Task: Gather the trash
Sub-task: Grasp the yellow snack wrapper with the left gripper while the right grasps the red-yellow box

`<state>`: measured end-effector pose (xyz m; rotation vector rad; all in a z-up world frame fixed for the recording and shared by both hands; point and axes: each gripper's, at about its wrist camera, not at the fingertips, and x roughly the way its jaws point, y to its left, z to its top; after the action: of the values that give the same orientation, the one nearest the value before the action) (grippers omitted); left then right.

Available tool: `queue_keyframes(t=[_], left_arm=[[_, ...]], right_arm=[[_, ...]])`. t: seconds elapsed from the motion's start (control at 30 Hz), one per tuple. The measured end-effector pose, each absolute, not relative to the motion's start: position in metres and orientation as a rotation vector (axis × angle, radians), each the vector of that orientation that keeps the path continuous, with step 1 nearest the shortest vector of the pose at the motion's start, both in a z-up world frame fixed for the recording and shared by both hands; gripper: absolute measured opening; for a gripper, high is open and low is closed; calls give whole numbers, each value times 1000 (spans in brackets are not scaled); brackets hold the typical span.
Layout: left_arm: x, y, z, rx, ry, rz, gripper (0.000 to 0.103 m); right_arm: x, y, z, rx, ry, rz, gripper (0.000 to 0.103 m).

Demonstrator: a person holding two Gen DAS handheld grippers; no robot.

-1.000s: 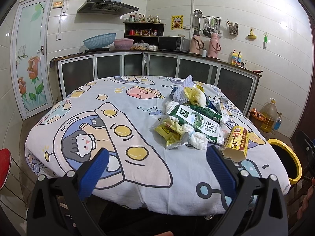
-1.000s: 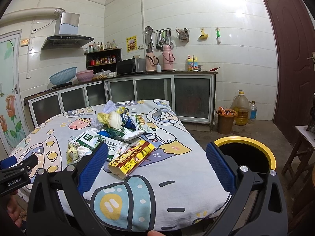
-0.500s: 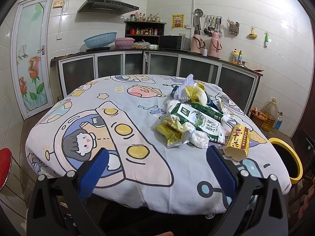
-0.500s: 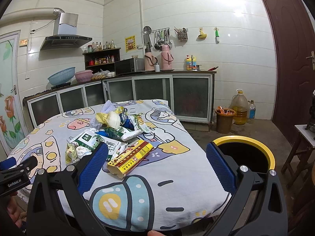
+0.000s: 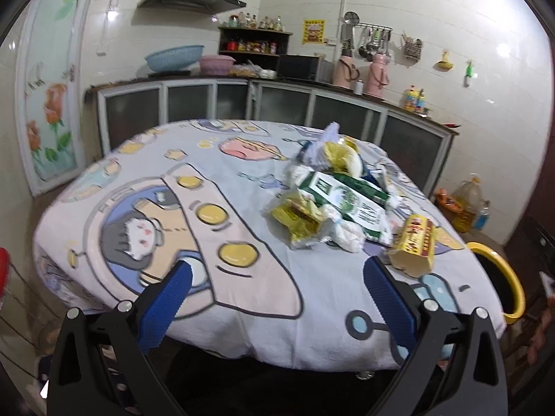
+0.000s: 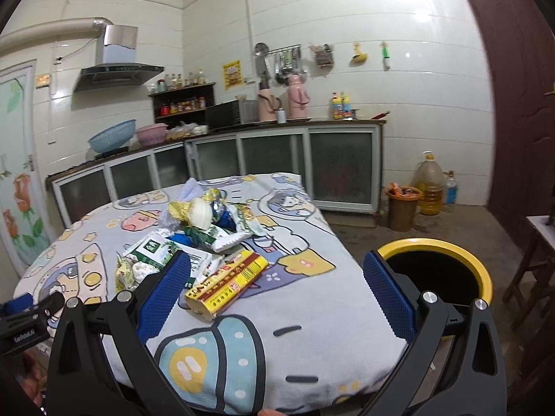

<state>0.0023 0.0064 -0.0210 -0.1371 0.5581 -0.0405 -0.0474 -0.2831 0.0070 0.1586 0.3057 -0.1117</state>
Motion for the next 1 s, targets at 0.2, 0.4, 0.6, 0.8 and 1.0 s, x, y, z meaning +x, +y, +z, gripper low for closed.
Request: queue_keyframes(t=[0.2,0.4,0.6,0.8,1.0], left_arm=[[17,6,-38,-191,616,-204,95],[53,14,-45,-140,683,-192,95],[89,21,-36,-63,710,-184,95],[126,22,-32,-77,741,-191,95],[150,17,-35,-74,769,-190,95]], right_arm=[[-7,-307,-2,242,447,2,96],[29,-293,-19,209,583,98,96],[55,-287,-30,243,655,168,96],[74,-280,-39,242,717,217,96],[94,-281,-47,301,767,237,96]])
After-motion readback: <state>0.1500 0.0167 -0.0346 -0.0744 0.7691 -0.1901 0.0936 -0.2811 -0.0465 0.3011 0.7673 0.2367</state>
